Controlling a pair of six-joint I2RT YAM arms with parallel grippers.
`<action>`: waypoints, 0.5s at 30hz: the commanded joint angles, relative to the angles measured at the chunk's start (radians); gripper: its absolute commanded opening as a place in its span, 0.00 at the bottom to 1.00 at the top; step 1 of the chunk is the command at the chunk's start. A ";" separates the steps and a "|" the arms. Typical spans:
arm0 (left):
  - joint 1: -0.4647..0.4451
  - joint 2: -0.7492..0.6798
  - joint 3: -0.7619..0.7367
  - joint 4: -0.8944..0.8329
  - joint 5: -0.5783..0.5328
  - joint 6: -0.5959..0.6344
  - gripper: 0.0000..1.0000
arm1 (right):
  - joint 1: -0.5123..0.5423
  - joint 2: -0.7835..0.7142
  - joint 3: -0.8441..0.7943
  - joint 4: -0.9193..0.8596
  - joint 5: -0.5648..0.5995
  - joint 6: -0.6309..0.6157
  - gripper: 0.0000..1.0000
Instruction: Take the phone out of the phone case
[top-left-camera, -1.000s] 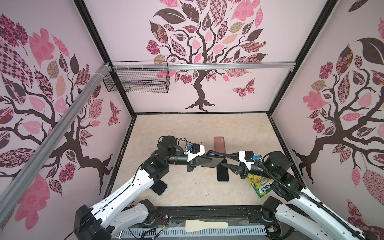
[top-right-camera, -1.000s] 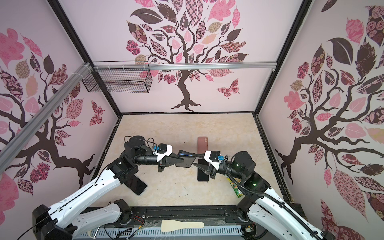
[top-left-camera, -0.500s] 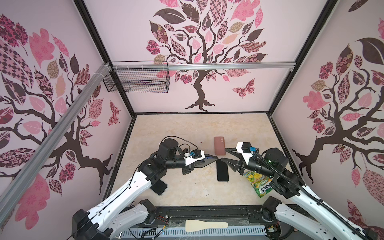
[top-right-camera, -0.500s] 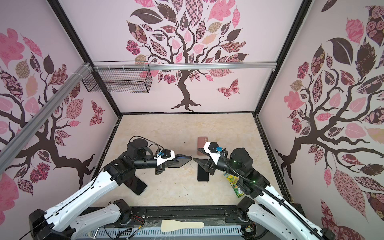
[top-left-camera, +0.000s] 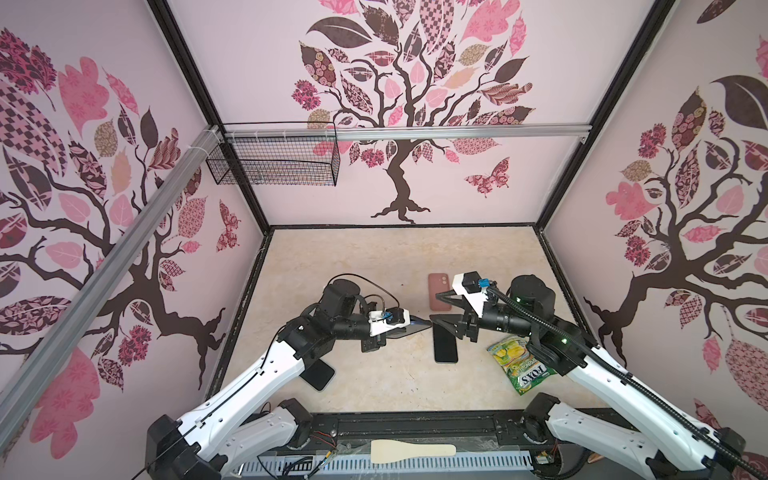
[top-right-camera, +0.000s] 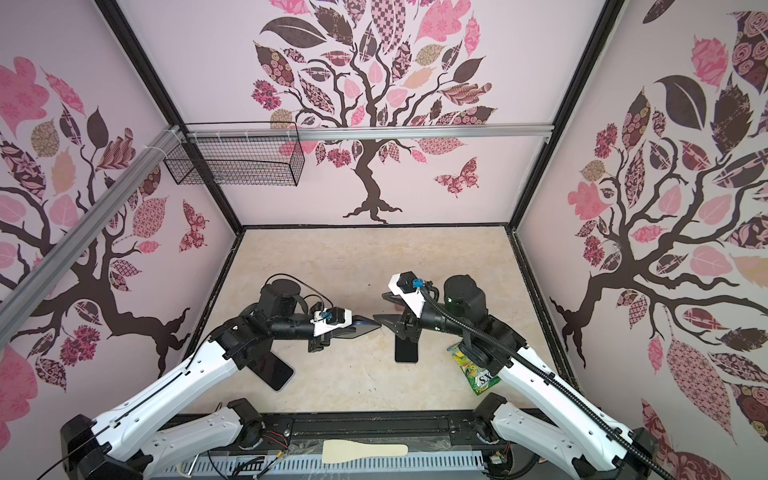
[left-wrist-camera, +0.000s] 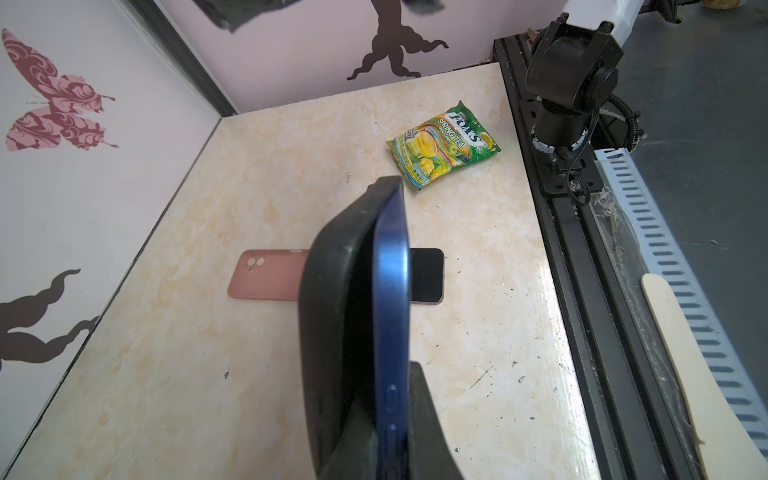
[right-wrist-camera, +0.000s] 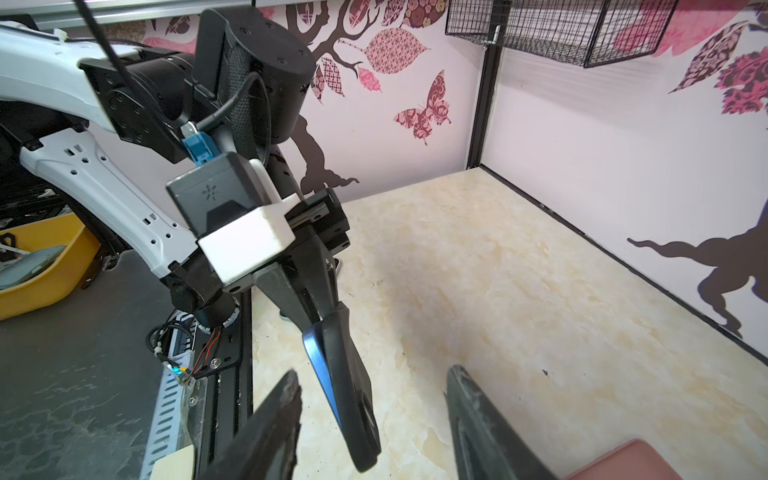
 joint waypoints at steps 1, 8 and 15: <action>-0.004 -0.012 0.010 0.023 0.006 0.043 0.00 | 0.046 0.029 0.053 -0.046 0.015 -0.031 0.57; -0.028 -0.019 0.009 0.004 -0.016 0.091 0.00 | 0.093 0.096 0.096 -0.069 0.039 -0.045 0.52; -0.043 -0.032 0.001 0.005 -0.016 0.102 0.00 | 0.099 0.128 0.112 -0.108 0.038 -0.064 0.50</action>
